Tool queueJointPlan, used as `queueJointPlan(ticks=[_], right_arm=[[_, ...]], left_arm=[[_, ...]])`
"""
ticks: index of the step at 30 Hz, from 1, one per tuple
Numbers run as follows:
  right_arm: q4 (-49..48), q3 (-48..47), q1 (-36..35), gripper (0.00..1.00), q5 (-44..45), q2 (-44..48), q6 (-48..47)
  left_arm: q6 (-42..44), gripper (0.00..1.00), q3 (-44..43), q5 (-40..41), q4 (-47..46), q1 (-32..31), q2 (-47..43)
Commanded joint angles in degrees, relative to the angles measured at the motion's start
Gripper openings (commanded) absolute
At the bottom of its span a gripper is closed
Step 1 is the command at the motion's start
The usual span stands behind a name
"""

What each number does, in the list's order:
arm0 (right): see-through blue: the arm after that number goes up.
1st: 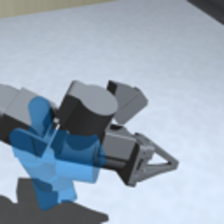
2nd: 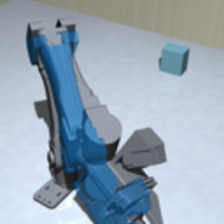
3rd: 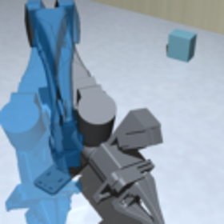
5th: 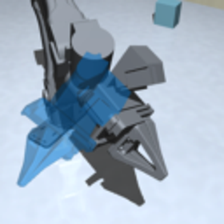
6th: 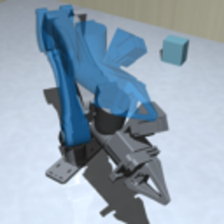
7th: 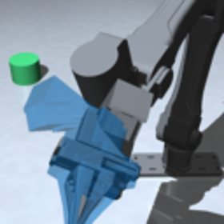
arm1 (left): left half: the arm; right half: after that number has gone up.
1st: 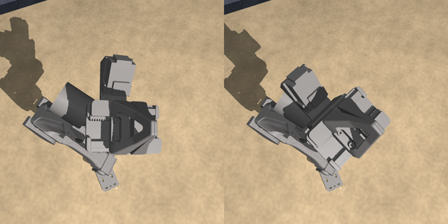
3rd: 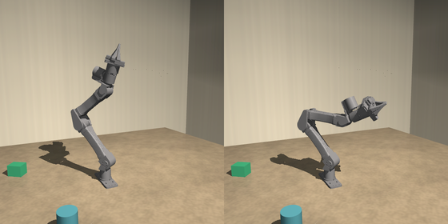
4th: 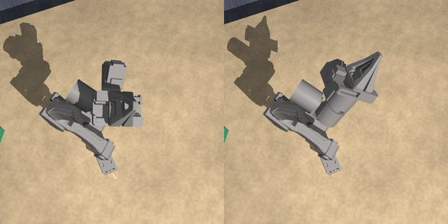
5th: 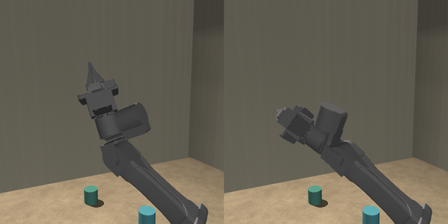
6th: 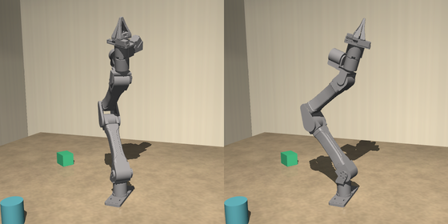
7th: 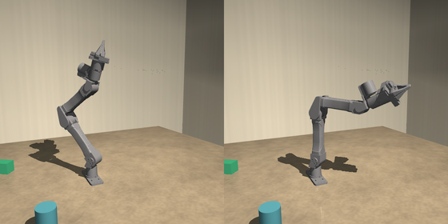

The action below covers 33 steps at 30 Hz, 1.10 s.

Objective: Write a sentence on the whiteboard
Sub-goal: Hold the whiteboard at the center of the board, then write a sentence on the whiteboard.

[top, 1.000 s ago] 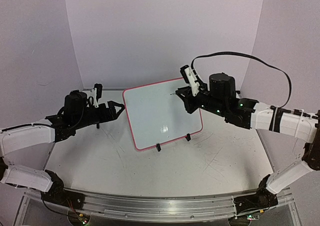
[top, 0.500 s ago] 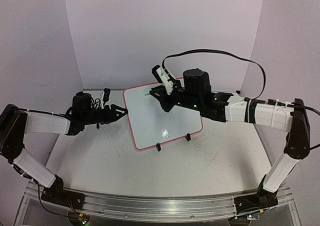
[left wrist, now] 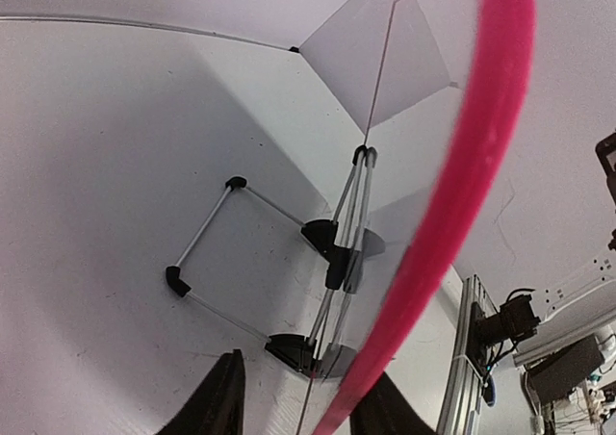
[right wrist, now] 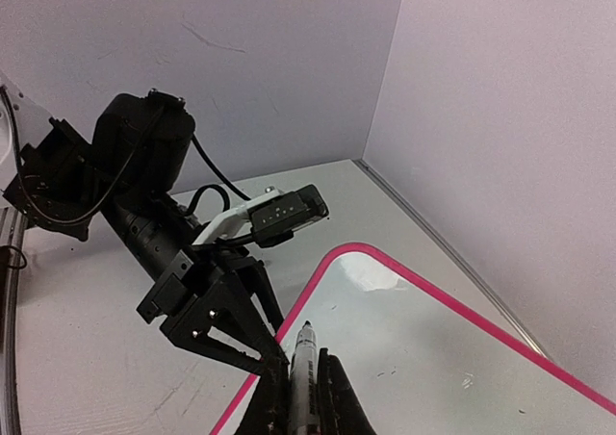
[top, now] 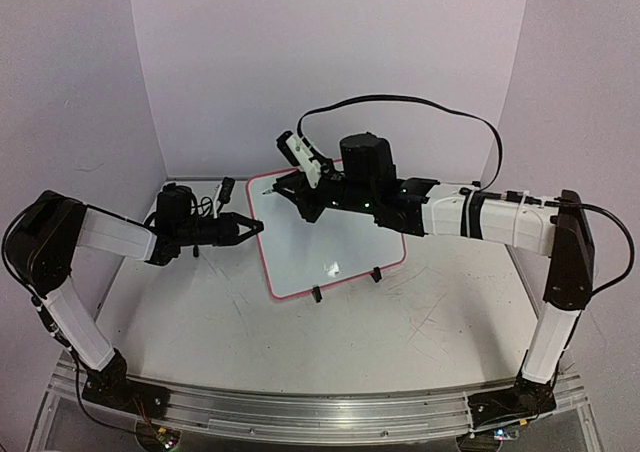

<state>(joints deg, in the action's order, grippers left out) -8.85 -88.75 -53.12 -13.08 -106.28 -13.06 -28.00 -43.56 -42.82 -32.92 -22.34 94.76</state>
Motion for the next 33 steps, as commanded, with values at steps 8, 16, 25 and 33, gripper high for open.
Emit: queueJointPlan(ticks=[8, 16, 25, 33], right_arm=[[-0.27, -3.81, 0.02, 0.0, 3.75, -1.69, -1.28], [2.17, -7.84, -0.3, 0.0, 4.05, -5.24, -4.5], [1.41, -7.78, -0.38, 0.0, 3.19, -5.8, -4.61], [2.17, -10.04, -0.4, 0.0, 3.72, -7.9, -4.46]], left_arm=[[10.41, 0.03, -2.0, -1.99, -3.58, 1.69, 4.06], [14.17, 0.0, -1.86, -0.93, -3.54, 1.85, 5.76], [15.38, 0.0, -2.21, -0.32, -2.27, 1.9, 5.25], [15.14, 0.0, -2.42, 1.47, -0.43, 1.94, 3.72]])
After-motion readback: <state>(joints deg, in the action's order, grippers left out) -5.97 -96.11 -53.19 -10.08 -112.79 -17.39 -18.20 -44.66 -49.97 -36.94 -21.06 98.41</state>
